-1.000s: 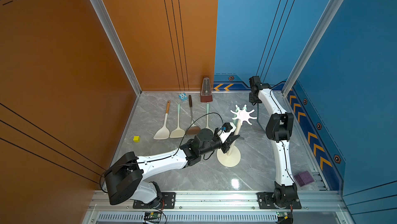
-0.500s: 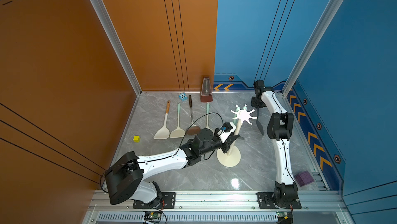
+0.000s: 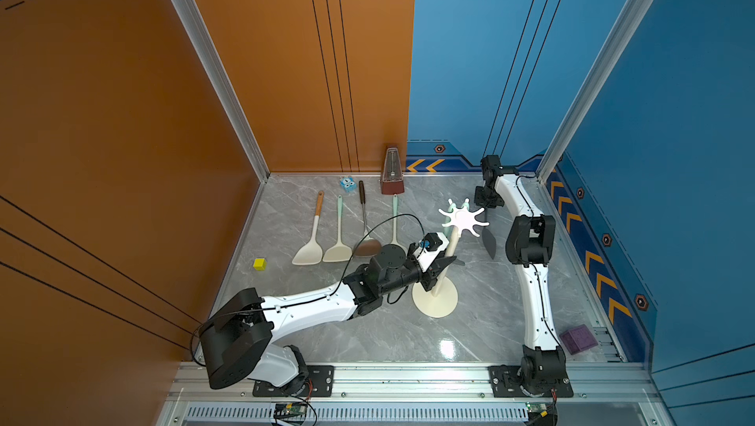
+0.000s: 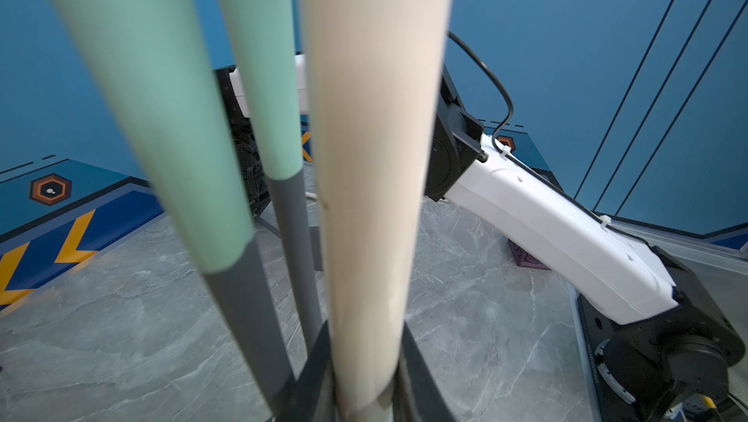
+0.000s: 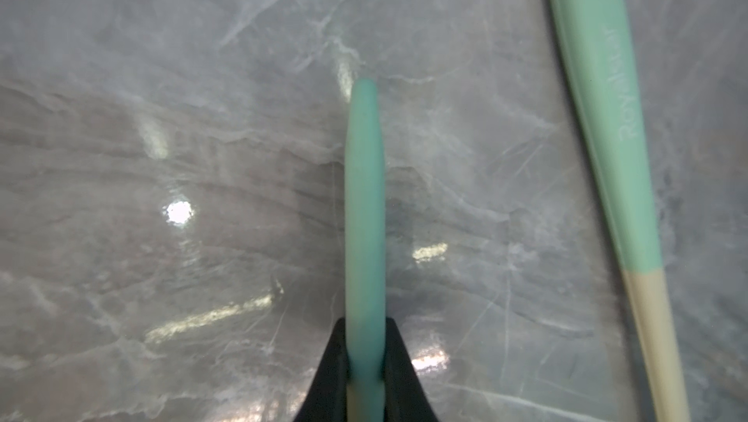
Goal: Take the spatula off the kitchen utensil rack
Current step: Place the spatula at the center of the board.
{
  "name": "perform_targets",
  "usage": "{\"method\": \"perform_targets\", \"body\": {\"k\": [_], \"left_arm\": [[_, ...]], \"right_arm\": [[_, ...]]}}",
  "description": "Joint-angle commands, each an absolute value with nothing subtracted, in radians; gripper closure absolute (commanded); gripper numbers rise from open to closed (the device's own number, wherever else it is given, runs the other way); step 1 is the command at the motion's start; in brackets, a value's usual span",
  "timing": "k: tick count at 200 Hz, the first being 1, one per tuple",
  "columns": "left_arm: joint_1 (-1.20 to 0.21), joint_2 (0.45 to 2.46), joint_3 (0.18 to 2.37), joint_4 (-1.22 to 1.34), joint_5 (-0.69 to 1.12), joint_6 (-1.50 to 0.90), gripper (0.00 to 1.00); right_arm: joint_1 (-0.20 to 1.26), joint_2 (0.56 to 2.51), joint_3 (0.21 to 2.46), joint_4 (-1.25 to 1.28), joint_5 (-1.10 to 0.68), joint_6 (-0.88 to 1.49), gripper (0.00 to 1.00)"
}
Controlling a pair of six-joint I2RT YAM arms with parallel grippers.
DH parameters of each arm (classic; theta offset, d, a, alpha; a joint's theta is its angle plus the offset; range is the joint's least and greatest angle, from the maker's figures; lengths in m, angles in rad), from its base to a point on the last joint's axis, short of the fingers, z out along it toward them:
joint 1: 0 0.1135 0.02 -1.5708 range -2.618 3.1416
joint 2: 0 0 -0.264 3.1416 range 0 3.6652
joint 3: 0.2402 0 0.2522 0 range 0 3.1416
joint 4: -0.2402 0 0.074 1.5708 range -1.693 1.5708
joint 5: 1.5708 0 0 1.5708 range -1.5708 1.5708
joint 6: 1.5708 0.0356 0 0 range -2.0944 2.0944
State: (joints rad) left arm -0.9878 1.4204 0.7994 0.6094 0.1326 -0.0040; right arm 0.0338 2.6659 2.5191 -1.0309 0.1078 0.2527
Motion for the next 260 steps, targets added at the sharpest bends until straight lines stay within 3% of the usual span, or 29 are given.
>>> {"method": "perform_targets", "body": {"k": [1, 23, 72, 141, 260], "left_arm": [[-1.000, 1.457, 0.753, 0.450, 0.156, 0.014, 0.84], [-1.000, 1.457, 0.750, 0.449, 0.157, 0.015, 0.84], [-0.997, 1.459, 0.749, 0.450, 0.156, 0.014, 0.84], [-0.994, 1.446, 0.736, 0.449, 0.154, 0.011, 0.84], [-0.992, 1.434, 0.726, 0.449, 0.161, 0.005, 0.84]], "right_arm": [[0.038, 2.693, 2.534, -1.084, 0.058, 0.279, 0.84], [0.038, 2.690, 2.520, -1.091, 0.021, 0.282, 0.77], [0.041, 2.667, 2.473, -1.090, -0.028, 0.288, 0.75], [0.033, 2.665, 2.442, -1.092, -0.040, 0.261, 1.00], [-0.055, 2.651, 2.528, -1.154, -0.083, 0.052, 1.00]]}}
